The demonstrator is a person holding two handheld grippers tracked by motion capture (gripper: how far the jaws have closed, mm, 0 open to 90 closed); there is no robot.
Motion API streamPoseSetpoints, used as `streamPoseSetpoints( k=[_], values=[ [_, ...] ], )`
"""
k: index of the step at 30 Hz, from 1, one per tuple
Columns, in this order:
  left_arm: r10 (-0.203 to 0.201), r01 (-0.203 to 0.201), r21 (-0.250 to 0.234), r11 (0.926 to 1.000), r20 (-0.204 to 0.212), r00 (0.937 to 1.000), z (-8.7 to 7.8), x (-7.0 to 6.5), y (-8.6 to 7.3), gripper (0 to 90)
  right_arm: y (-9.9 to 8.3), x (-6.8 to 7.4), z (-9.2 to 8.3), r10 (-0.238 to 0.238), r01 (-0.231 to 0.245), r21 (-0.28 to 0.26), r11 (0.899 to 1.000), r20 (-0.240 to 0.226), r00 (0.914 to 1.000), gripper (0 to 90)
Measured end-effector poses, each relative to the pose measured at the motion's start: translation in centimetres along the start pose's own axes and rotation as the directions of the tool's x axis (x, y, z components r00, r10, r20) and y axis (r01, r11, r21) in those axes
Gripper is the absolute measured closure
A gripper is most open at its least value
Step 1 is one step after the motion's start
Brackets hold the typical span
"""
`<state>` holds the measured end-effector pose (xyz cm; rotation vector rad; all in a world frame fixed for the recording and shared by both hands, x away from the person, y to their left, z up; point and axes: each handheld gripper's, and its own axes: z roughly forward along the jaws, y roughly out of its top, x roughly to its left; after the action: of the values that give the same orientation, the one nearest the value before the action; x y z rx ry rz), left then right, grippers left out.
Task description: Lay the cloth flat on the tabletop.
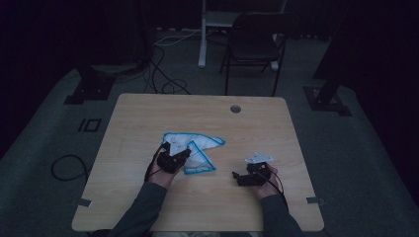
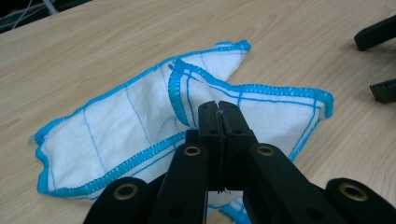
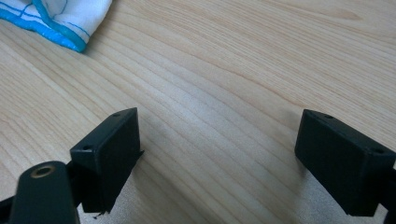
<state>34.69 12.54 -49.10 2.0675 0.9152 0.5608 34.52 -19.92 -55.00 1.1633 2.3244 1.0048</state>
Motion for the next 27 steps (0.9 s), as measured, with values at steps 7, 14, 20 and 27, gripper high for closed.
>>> streamPoseSetpoints(
  k=[7, 14, 20, 27],
  values=[
    [-0.006, 0.006, 0.009, 0.9999, -0.002, 1.0, -1.2, 0.0, -1.5, 89.6, 0.0, 0.0, 0.0, 0.0, 0.0, -0.001, 1.0, 0.0, 1.0, 14.1],
    [0.001, -0.001, 0.034, 0.9994, 0.003, 1.0, -2.6, -0.5, -3.2, 89.5, 0.0, 0.0, 0.0, 0.0, 0.0, -0.001, 1.0, 0.0, 1.0, 14.2],
    [-0.026, 0.024, 0.051, 0.9984, 0.031, 0.9992, -3.7, -1.4, -4.9, 88.1, 0.0, 0.0, 0.0, 0.001, -0.001, -0.001, 1.0, 0.0, 1.0, 14.2],
    [-0.019, 0.017, 0.065, 0.9977, 0.038, 0.9991, -5.2, -2.8, -6.4, 86.5, 0.0, 0.0, 0.0, 0.0, 0.0, 0.0, 1.0, 0.0, 1.0, 14.1]
  ],
)
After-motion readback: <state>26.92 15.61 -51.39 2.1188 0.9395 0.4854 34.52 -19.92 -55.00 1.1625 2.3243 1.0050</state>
